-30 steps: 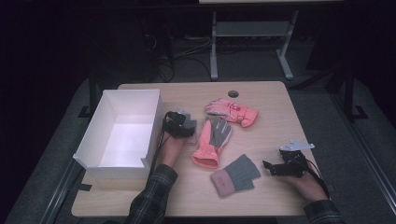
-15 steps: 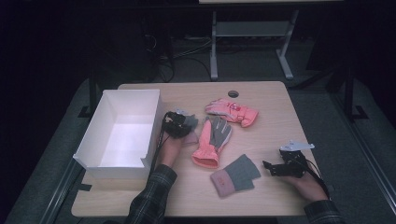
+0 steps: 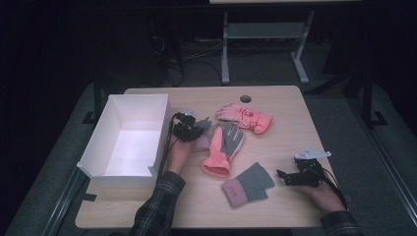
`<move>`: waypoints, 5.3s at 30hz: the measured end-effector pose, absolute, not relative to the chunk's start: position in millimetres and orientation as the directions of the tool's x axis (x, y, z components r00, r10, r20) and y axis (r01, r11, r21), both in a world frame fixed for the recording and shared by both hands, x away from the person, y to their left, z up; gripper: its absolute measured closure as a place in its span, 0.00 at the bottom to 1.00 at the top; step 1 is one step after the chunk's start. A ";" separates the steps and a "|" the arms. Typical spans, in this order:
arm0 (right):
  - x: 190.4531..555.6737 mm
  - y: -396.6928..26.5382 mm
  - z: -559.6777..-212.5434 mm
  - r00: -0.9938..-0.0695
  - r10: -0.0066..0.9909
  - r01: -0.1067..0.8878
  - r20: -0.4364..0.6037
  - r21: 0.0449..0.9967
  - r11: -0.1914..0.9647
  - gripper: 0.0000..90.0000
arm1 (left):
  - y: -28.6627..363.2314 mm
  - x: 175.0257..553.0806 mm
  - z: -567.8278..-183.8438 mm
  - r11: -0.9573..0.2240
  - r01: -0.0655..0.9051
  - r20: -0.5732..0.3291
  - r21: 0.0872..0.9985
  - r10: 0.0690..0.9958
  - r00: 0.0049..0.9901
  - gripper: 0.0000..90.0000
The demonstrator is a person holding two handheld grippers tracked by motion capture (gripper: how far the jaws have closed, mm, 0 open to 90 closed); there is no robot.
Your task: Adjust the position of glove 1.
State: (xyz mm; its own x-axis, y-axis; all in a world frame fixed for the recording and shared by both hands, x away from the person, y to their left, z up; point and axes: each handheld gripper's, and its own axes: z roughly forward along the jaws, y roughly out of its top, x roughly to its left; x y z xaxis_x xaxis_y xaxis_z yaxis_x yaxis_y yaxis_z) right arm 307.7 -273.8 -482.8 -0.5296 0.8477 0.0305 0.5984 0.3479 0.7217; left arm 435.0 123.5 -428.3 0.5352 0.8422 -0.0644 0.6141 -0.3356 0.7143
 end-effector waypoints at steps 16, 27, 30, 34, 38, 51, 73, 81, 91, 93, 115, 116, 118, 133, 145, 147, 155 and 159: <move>307.7 -273.9 -482.8 -0.533 0.846 0.598 0.029 0.720 0.352 0.12 | 115.7 422.0 -377.1 -0.383 0.539 -0.112 0.750 0.730 0.674 0.87; 307.7 -273.5 -482.7 -0.532 0.846 0.600 0.032 0.719 0.351 0.11 | 107.6 406.3 -365.3 -0.461 0.469 -0.139 0.754 0.585 0.799 0.87; 307.7 -273.5 -482.7 -0.533 0.846 0.600 0.032 0.719 0.350 0.11 | 103.8 400.3 -363.8 -0.467 0.447 -0.153 0.763 0.541 0.827 0.87; 307.7 -273.5 -482.7 -0.533 0.846 0.600 0.033 0.719 0.350 0.11 | 97.9 391.0 -364.6 -0.483 0.420 -0.165 0.768 0.485 0.859 0.87; 307.7 -273.6 -482.8 -0.534 0.845 0.599 0.031 0.719 0.352 0.11 | 90.6 378.9 -367.4 -0.496 0.386 -0.178 0.778 0.416 0.892 0.87; 307.9 -273.5 -482.8 -0.536 0.844 0.599 0.032 0.718 0.353 0.10 | 61.7 349.1 -377.5 -0.570 0.257 -0.158 0.781 0.218 0.963 0.87; 308.1 -273.7 -482.9 -0.541 0.840 0.596 0.030 0.718 0.358 0.10 | 3.7 323.3 -433.2 -0.701 0.155 -0.173 0.696 0.045 0.984 0.77; 308.1 -273.8 -482.9 -0.542 0.840 0.596 0.029 0.718 0.359 0.10 | 12.7 321.7 -432.4 -0.693 0.216 -0.197 0.688 0.108 0.974 0.62; 308.1 -273.8 -482.9 -0.542 0.840 0.595 0.028 0.718 0.360 0.10 | 24.3 304.0 -432.2 -0.674 0.266 -0.158 0.690 0.218 0.963 0.64; 308.1 -273.7 -482.9 -0.542 0.840 0.596 0.029 0.718 0.360 0.10 | 23.1 302.2 -437.8 -0.691 0.257 -0.143 0.676 0.219 0.965 0.67; 308.1 -273.7 -482.8 -0.542 0.840 0.596 0.029 0.718 0.359 0.10 | 39.5 317.6 -424.4 -0.705 0.187 -0.199 0.684 0.067 0.978 0.98; 308.1 -273.7 -482.8 -0.541 0.840 0.596 0.029 0.718 0.359 0.10 | 40.0 318.0 -425.2 -0.714 0.178 -0.182 0.678 0.071 0.981 0.97; 308.1 -273.7 -482.9 -0.542 0.840 0.596 0.029 0.718 0.360 0.10 | 39.9 319.4 -429.6 -0.719 0.171 -0.180 0.673 0.064 0.981 0.97; 308.1 -273.7 -482.9 -0.542 0.840 0.596 0.028 0.718 0.360 0.10 | 41.8 304.7 -441.8 -0.760 0.148 -0.202 0.633 0.022 0.979 0.97; 308.0 -273.6 -482.9 -0.541 0.840 0.596 0.028 0.718 0.360 0.10 | 59.5 300.0 -433.0 -0.710 0.239 -0.191 0.663 0.149 0.970 0.47; 308.0 -273.6 -482.9 -0.541 0.840 0.596 0.028 0.718 0.360 0.10 | 57.6 300.5 -435.3 -0.716 0.254 -0.194 0.650 0.166 0.967 0.40; 308.1 -273.6 -482.8 -0.541 0.840 0.596 0.028 0.718 0.360 0.10 | 43.0 296.6 -450.5 -0.742 0.271 -0.167 0.613 0.213 0.963 0.16; 308.1 -273.6 -482.8 -0.541 0.840 0.596 0.029 0.718 0.360 0.10 | 39.8 295.5 -454.3 -0.749 0.278 -0.170 0.601 0.220 0.961 0.16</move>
State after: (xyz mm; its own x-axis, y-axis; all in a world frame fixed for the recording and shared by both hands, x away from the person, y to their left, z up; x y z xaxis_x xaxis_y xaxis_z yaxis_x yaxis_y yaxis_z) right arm 308.1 -273.6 -482.8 -0.5415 0.8402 0.0288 0.5961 0.3596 0.7179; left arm 295.5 39.8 -454.3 0.9607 0.2197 -0.1698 0.2777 -0.7493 0.6012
